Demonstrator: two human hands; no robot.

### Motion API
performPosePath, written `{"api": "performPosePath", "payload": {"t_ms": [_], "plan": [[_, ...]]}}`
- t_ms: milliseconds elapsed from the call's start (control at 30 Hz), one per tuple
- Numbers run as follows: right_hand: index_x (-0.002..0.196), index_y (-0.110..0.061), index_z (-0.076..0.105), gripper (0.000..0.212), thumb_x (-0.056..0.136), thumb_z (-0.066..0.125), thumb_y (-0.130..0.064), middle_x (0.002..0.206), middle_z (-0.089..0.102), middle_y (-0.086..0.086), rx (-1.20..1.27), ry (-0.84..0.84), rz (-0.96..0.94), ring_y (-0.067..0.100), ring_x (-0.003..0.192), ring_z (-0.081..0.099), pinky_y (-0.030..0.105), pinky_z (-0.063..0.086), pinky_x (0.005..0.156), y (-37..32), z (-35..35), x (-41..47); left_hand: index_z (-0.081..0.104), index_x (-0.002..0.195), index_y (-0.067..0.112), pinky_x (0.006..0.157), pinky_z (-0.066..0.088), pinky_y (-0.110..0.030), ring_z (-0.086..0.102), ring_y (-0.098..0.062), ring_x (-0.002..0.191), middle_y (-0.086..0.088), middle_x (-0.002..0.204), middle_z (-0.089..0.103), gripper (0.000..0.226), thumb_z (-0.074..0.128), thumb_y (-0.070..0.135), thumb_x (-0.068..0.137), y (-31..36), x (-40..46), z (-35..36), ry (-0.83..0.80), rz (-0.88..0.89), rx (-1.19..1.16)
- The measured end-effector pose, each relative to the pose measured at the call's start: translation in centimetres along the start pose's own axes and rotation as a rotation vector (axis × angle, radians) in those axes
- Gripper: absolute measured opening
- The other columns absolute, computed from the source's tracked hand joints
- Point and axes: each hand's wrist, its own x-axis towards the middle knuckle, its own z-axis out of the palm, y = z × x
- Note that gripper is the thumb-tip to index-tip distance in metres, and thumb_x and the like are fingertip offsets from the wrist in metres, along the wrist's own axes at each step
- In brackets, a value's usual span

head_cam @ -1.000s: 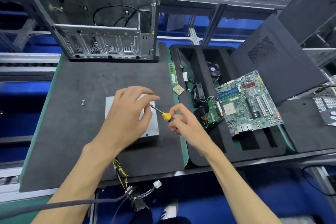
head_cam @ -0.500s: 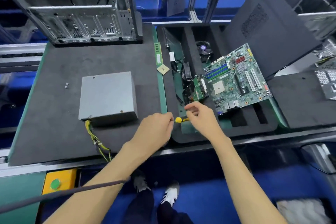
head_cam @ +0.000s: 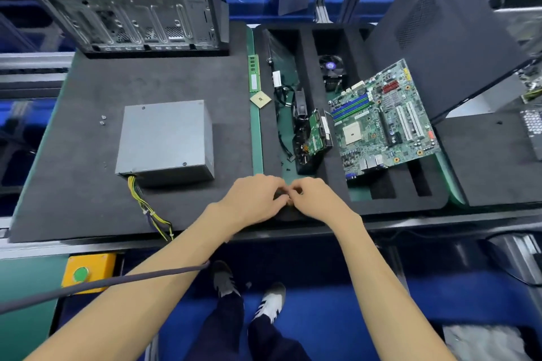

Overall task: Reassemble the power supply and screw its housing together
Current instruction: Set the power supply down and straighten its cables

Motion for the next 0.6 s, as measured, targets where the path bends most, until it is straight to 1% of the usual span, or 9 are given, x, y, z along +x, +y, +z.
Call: {"api": "performPosePath", "payload": {"t_ms": [67, 167, 200, 300, 400, 467, 500, 567, 600], "plan": [[0.091, -0.016, 0.067, 0.024, 0.103, 0.049, -0.025, 0.089, 0.069, 0.006, -0.028, 0.038, -0.002, 0.025, 0.078, 0.061, 0.034, 0.047, 0.066, -0.7, -0.5, 0.6, 0.068, 0.107, 0.034, 0.071, 0.050, -0.032, 0.064, -0.013, 0.083, 0.015, 0.079, 0.064, 0.020, 0.051, 0.041, 0.100, -1.2, -1.1, -2.0, 0.104, -0.043, -0.140], [0.066, -0.010, 0.050, 0.042, 0.103, 0.048, -0.030, 0.064, 0.054, 0.006, -0.087, 0.097, 0.028, 0.025, 0.058, 0.048, 0.032, 0.041, 0.056, -2.4, -1.4, 1.6, 0.067, 0.091, 0.030, 0.069, 0.049, -0.030, 0.057, -0.006, 0.070, 0.010, 0.075, 0.064, 0.017, 0.055, 0.038, 0.099, -3.8, -3.1, -5.0, 0.308, -0.119, -0.385], [0.065, -0.010, 0.048, 0.044, 0.103, 0.049, -0.031, 0.062, 0.051, 0.005, -0.105, 0.105, 0.040, 0.027, 0.057, 0.047, 0.032, 0.041, 0.056, -3.1, -1.8, 2.0, 0.067, 0.088, 0.028, 0.069, 0.048, -0.029, 0.056, -0.006, 0.068, 0.008, 0.074, 0.064, 0.017, 0.056, 0.035, 0.099, -4.9, -3.8, -5.9, 0.396, -0.151, -0.444], [0.083, -0.008, 0.066, 0.035, 0.101, 0.050, -0.034, 0.078, 0.067, 0.005, -0.029, 0.159, 0.039, 0.030, 0.077, 0.064, 0.035, 0.052, 0.071, -5.8, -2.7, 3.1, 0.065, 0.085, 0.020, 0.066, 0.043, -0.021, 0.054, -0.010, 0.067, 0.002, 0.073, 0.063, 0.017, 0.057, 0.027, 0.098, -8.7, -6.0, -8.0, 0.687, -0.290, -0.517], [0.098, -0.015, 0.067, 0.027, 0.100, 0.052, -0.037, 0.094, 0.071, 0.004, 0.211, 0.169, -0.022, 0.024, 0.092, 0.065, 0.034, 0.051, 0.077, -9.4, -2.7, 4.7, 0.060, 0.091, 0.017, 0.064, 0.037, -0.012, 0.054, -0.006, 0.070, 0.007, 0.078, 0.061, 0.016, 0.055, 0.030, 0.100, -13.1, -8.0, -9.2, 0.893, -0.496, -0.531], [0.117, -0.017, 0.067, 0.033, 0.101, 0.053, -0.041, 0.109, 0.071, 0.004, 0.391, 0.129, -0.043, 0.022, 0.104, 0.065, 0.039, 0.053, 0.091, -12.0, -2.2, 6.2, 0.056, 0.100, 0.019, 0.065, 0.035, -0.013, 0.054, 0.002, 0.076, 0.014, 0.084, 0.058, 0.016, 0.055, 0.036, 0.099, -16.1, -8.8, -9.2, 0.894, -0.657, -0.598], [0.128, -0.016, 0.063, 0.040, 0.101, 0.053, -0.044, 0.115, 0.069, 0.004, 0.464, 0.113, -0.042, 0.022, 0.109, 0.064, 0.042, 0.053, 0.097, -13.3, -1.9, 6.9, 0.055, 0.104, 0.019, 0.066, 0.035, -0.015, 0.055, 0.001, 0.081, 0.014, 0.087, 0.058, 0.021, 0.055, 0.039, 0.098, -17.6, -9.0, -8.9, 0.855, -0.729, -0.648], [0.145, -0.016, 0.051, 0.056, 0.101, 0.051, -0.050, 0.125, 0.062, -0.001, 0.535, 0.079, -0.035, 0.023, 0.118, 0.061, 0.046, 0.050, 0.104, -15.4, -1.1, 8.4, 0.057, 0.104, 0.012, 0.073, 0.044, -0.022, 0.058, -0.011, 0.084, 0.011, 0.089, 0.058, 0.036, 0.054, 0.048, 0.098, -20.3, -9.2, -8.0, 0.726, -0.824, -0.759], [0.150, -0.017, 0.045, 0.062, 0.100, 0.050, -0.054, 0.127, 0.058, -0.004, 0.543, 0.060, -0.038, 0.023, 0.121, 0.059, 0.046, 0.048, 0.107, -16.3, -0.7, 8.9, 0.058, 0.101, 0.010, 0.079, 0.051, -0.030, 0.059, -0.016, 0.084, 0.007, 0.090, 0.060, 0.042, 0.053, 0.052, 0.098, -21.4, -9.1, -7.6, 0.647, -0.836, -0.832]]}}
